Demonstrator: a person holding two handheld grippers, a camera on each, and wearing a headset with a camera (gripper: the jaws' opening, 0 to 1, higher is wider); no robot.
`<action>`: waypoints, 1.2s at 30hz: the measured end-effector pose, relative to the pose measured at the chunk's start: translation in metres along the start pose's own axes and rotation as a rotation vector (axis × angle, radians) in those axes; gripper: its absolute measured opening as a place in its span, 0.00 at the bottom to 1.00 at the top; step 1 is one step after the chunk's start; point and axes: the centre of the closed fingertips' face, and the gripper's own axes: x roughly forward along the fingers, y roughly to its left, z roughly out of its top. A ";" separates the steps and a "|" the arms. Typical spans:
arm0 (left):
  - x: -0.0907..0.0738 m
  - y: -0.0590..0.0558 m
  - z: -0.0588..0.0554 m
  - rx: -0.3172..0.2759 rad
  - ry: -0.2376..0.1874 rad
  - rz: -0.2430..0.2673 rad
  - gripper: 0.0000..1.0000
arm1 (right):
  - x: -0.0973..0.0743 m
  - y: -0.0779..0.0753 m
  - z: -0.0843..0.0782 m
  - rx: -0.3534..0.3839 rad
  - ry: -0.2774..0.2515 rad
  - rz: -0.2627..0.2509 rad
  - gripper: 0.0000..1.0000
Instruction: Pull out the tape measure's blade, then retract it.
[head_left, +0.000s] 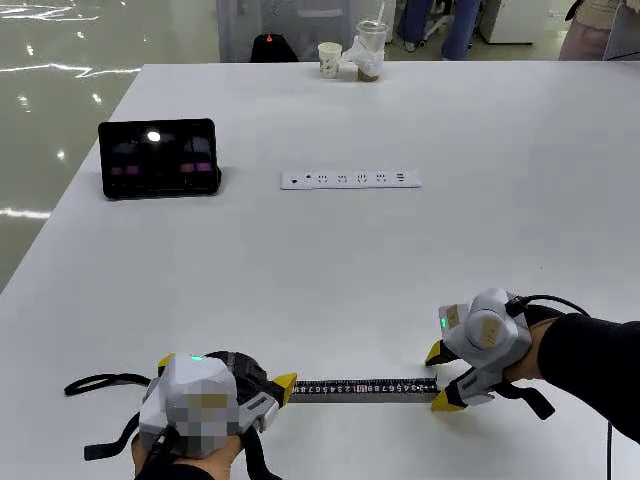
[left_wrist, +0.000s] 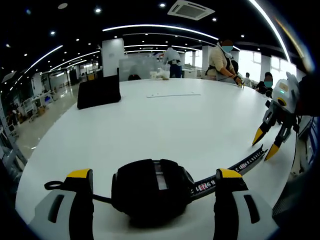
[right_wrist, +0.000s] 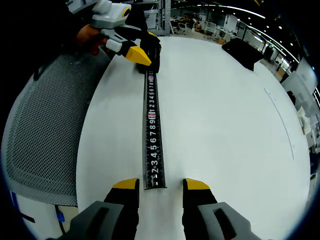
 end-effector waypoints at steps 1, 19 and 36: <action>0.000 0.000 -0.001 -0.001 0.003 0.001 0.99 | 0.000 -0.001 0.000 0.001 0.000 -0.002 0.31; 0.001 0.001 -0.002 -0.007 0.002 0.005 0.96 | -0.001 0.000 0.000 -0.034 0.021 -0.008 0.12; 0.001 0.007 -0.009 -0.052 0.031 0.025 0.65 | 0.002 -0.002 0.000 0.028 0.093 0.008 0.11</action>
